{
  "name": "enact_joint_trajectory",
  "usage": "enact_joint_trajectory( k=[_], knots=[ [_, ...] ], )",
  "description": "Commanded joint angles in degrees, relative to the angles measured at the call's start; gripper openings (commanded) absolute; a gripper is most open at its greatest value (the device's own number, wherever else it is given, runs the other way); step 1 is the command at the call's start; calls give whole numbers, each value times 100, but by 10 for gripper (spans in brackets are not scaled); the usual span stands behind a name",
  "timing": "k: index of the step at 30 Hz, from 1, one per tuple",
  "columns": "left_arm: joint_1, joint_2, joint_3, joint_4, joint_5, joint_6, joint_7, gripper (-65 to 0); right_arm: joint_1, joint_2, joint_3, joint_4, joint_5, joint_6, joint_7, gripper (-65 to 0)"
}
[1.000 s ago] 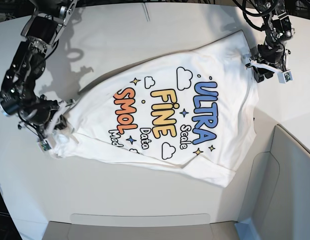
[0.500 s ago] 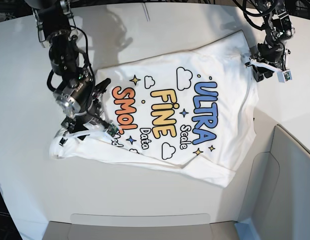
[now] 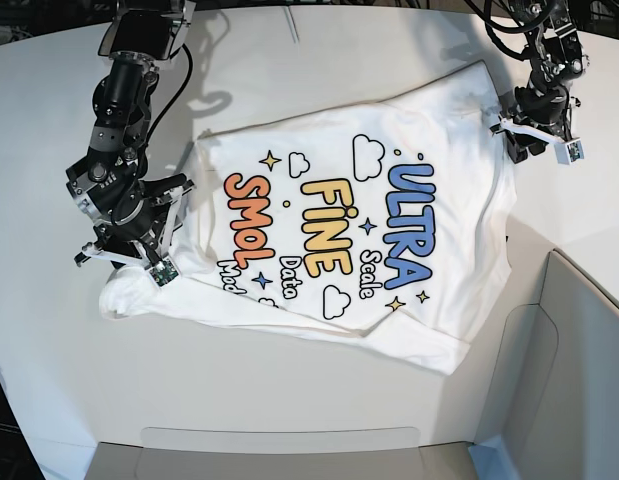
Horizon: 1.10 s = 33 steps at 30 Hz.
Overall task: Layout the t-shirt on the table in an organized manner, then fold the t-shirt properly
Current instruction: 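Pull the shirt hem corner with the right gripper to straighten it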
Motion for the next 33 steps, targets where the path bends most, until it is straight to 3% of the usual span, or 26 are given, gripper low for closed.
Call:
enact_joint_trajectory(
  k=[1,13,23,28,33],
  knots=[
    [12,-51,-39,78,6,-17,3,-416,248,14,41,-36,5,73,99,-427],
    [144,-51,-56,78,6,-17,3,-416,1567,31,542,-1838,-13,65,99,-427],
    [215,-51,-65,78,6,-17,3,-416,1593,-66,568,-2277,22,78,99,-427],
    [215,-51,-65,78,6,-17,3,-416,1593,-13,568,-2620,418,78,20,-427],
    [215,-51,-65,78,6,-17,3,-416,1672,-13,586,-2787,427,78,-77,-427]
  ],
)
